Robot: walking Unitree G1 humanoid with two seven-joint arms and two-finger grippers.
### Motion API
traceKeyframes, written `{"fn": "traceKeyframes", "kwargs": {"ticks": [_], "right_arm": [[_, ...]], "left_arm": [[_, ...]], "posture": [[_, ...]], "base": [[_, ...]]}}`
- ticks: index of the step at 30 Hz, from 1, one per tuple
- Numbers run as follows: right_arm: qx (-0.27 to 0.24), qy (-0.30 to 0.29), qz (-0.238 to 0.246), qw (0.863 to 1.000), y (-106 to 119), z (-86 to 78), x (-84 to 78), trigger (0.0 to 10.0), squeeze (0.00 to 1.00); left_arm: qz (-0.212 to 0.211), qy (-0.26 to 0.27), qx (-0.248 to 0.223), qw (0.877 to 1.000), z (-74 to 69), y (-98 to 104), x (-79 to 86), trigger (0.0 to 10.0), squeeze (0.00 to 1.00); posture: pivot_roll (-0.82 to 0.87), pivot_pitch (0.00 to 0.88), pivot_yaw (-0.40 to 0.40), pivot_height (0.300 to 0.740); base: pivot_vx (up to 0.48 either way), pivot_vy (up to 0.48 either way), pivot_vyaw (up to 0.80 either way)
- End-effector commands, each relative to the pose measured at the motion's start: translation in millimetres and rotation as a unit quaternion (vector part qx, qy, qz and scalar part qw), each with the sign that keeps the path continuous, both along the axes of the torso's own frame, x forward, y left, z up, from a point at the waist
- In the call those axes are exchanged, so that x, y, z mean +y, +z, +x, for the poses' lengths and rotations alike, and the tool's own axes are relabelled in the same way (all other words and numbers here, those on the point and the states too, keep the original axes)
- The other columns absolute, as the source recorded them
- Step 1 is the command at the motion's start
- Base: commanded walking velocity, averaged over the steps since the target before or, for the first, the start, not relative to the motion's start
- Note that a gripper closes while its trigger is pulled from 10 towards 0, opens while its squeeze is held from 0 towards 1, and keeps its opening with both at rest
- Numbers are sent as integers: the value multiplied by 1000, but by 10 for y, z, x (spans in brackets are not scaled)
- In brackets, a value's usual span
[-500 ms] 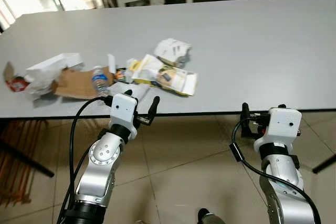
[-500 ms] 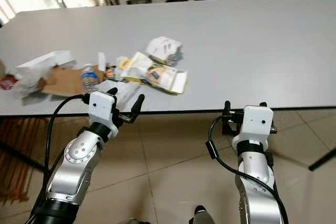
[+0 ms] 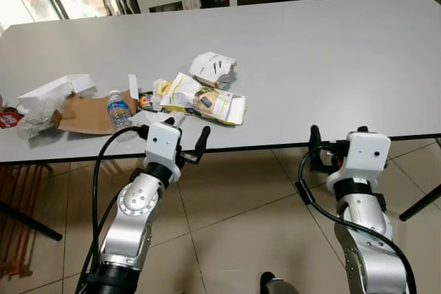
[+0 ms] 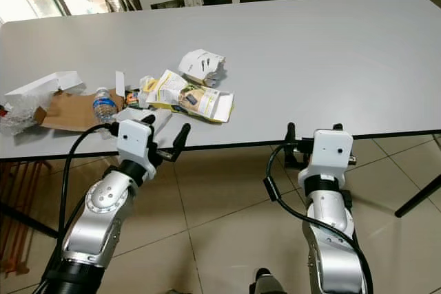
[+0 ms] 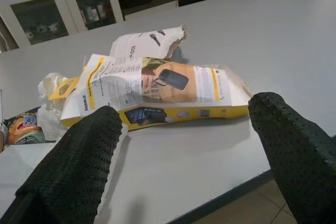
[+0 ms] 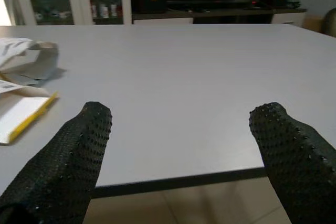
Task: Picking trash to rubbish bin
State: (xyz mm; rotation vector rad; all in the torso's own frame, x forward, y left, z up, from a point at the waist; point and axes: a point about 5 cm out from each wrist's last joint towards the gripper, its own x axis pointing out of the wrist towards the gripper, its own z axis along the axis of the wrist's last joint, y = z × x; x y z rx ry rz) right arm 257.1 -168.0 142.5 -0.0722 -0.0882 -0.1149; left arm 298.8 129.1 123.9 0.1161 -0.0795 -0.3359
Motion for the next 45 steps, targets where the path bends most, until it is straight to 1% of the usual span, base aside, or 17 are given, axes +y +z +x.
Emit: {"fn": "traceKeyframes", "kwargs": {"ticks": [1,6,19,24,29,39,45], "right_arm": [[-6,16,9,1000,28,36,68,10000,0],[-4,29,11,1000,21,47,104,10000,0],[-2,39,16,999,13,24,131,10000,0],[-1,40,17,999,7,17,130,10000,0],[2,45,18,999,-16,-9,139,10000,0],[0,47,18,999,-7,8,159,10000,0],[1,46,18,999,-19,8,159,10000,0]], "left_arm": [[-5,6,-5,1000,56,50,63,10000,0],[-1,15,-8,1000,83,62,99,10000,0],[3,24,-7,1000,87,41,107,10000,0],[5,32,-14,999,84,50,119,10000,0],[5,38,-11,999,85,42,130,10000,0],[-4,43,-2,999,93,16,138,10000,0],[-1,41,3,999,107,4,146,10000,0]], "posture": [[-89,102,103,740],[-88,100,101,740],[-94,98,103,740],[-94,100,102,740],[-94,100,102,740],[-90,94,102,740],[-91,92,107,740]], "base": [[285,0,0],[309,0,0],[349,0,0],[0,0,0],[0,0,0],[0,0,0],[0,370,0]]}}
